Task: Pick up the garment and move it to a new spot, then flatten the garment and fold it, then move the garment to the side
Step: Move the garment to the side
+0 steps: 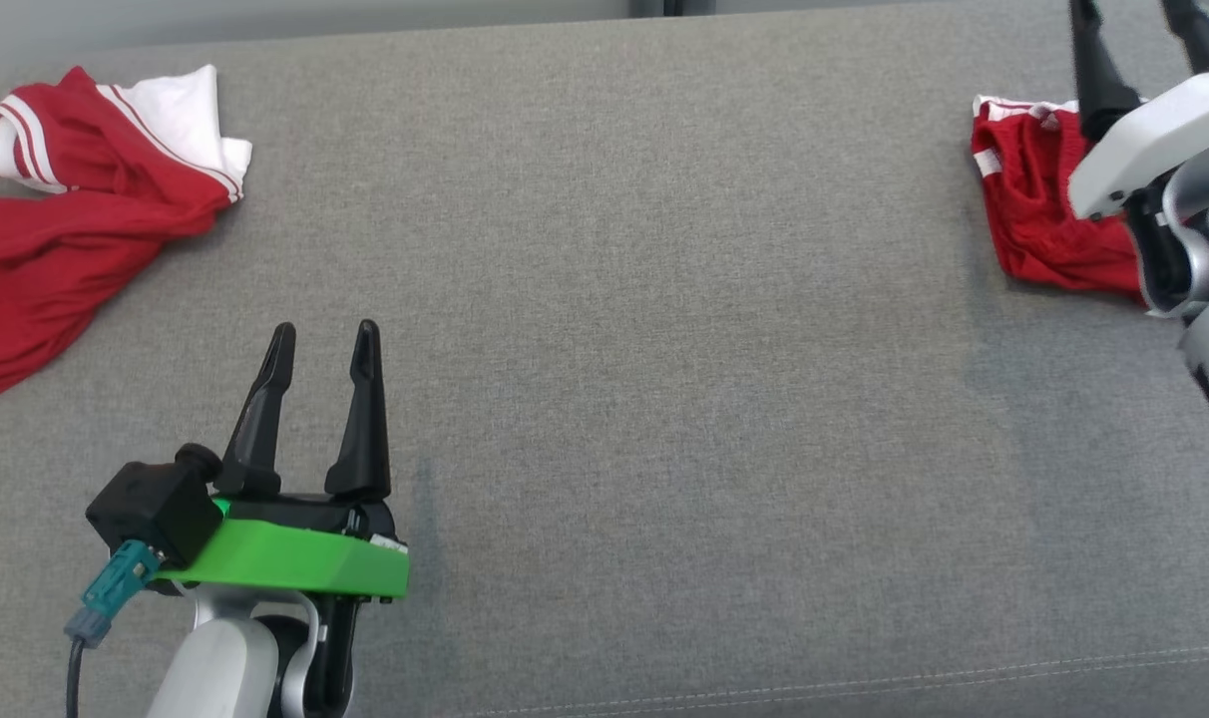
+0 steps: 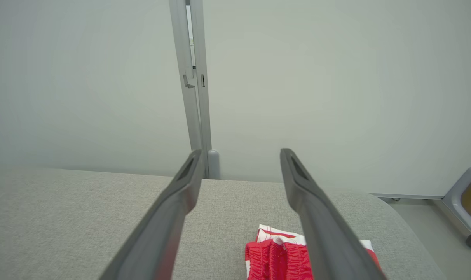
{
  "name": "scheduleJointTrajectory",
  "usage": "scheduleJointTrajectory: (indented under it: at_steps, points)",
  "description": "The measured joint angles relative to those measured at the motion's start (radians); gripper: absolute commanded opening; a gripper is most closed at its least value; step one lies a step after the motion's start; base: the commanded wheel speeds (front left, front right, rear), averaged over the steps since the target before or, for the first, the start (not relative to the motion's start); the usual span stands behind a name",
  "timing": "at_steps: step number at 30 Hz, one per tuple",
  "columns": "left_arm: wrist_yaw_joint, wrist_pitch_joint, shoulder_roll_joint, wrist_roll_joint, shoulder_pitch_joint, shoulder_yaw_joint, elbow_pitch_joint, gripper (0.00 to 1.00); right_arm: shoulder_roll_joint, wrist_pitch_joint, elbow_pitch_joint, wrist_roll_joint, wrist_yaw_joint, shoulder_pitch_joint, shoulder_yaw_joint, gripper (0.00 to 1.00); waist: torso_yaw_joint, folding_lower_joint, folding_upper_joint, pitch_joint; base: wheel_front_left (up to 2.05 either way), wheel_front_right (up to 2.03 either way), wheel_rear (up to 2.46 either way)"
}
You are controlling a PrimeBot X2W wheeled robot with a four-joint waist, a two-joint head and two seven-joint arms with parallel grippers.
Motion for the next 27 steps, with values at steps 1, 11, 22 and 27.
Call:
scheduleJointTrajectory:
  at_steps: [1, 11, 22, 27]
  points:
    - [0.001, -0.002, 0.0, 0.0, 0.001, 0.004, 0.006, 1.0, 0.021, 0.0, -0.009, 0.004, 0.0, 0.011, 0.0, 1.0, -0.005, 0.0, 0.0, -0.011, 0.0, 0.0, 0.0]
    - [0.021, -0.011, -0.005, -0.024, 0.052, 0.043, 0.078, 1.0, 0.122, -0.008, -0.062, 0.009, -0.03, 0.186, 0.014, 1.0, -0.034, 0.0, 0.0, -0.116, 0.0, 0.0, 0.0]
    - [0.035, -0.021, -0.005, -0.024, 0.125, 0.11, 0.122, 1.0, 0.199, -0.009, -0.235, -0.042, -0.093, 0.358, -0.049, 1.0, -0.034, 0.0, 0.0, -0.205, 0.0, 0.0, 0.0]
    - [0.038, -0.026, -0.002, -0.003, 0.161, 0.127, 0.121, 1.0, 0.215, -0.009, -0.313, -0.087, -0.106, 0.445, -0.088, 1.0, -0.036, -0.0001, 0.0, -0.23, 0.0, 0.0, 0.0]
